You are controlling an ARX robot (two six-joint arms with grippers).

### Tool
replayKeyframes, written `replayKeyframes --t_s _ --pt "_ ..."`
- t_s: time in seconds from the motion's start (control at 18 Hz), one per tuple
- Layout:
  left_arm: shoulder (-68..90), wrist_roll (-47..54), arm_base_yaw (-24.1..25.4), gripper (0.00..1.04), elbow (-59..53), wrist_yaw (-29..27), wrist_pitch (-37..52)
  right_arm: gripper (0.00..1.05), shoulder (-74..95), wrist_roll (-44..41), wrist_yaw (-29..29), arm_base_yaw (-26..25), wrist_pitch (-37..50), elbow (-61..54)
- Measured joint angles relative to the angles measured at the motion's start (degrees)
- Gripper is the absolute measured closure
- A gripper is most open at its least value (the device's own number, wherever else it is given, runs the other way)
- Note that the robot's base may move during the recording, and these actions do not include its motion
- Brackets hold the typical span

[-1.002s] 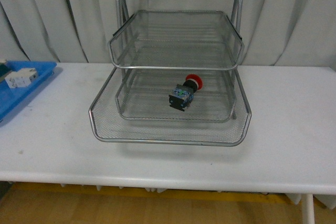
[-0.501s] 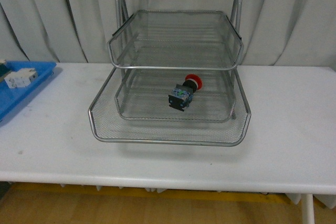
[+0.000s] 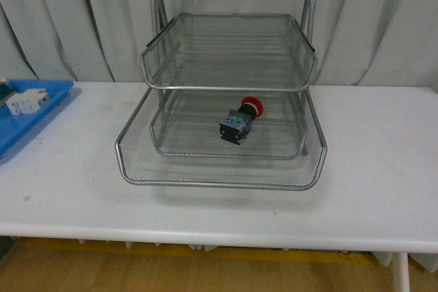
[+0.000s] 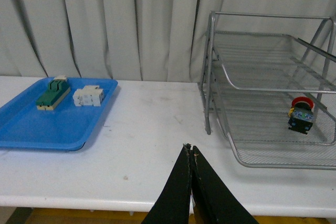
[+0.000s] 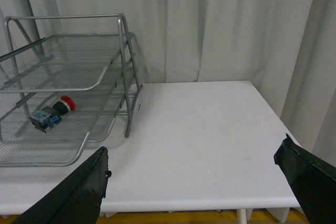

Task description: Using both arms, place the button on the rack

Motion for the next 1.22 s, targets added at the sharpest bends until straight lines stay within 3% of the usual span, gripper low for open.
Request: replayKeyframes --t_s 0.17,0.39,0.67,0.95,1.06,1.11,1.22 --pt "0.0 0.0 0.0 1.02 0.0 0.0 0.0 0.06 0.0 0.0 0.0 0.0 0.0 0.0" --pt "0.0 0.0 0.0 0.5 0.0 0.0 0.0 0.06 0.0 0.0 0.0 0.0 0.0 0.0" --pt "0.0 0.0 0.0 0.05 0.0 0.0 0.0 0.06 0.0 0.0 0.0 0.0 0.0 0.0" --pt "0.0 0.0 0.0 0.07 0.0 0.0 0.0 0.06 0.0 0.0 0.0 0.0 0.0 0.0" --pt "0.0 0.0 0.0 0.07 0.0 0.0 0.0 0.06 2.5 4.0 1.8 1.8 -4.1 1.2" --pt "0.0 0.0 0.0 0.07 0.0 0.0 0.0 0.06 4.9 6.1 1.4 2.3 -3.0 2.3" --pt "0.0 0.0 0.0 0.07 0.0 0.0 0.0 0.06 14.6 7.8 1.9 3.2 9.6 6.8"
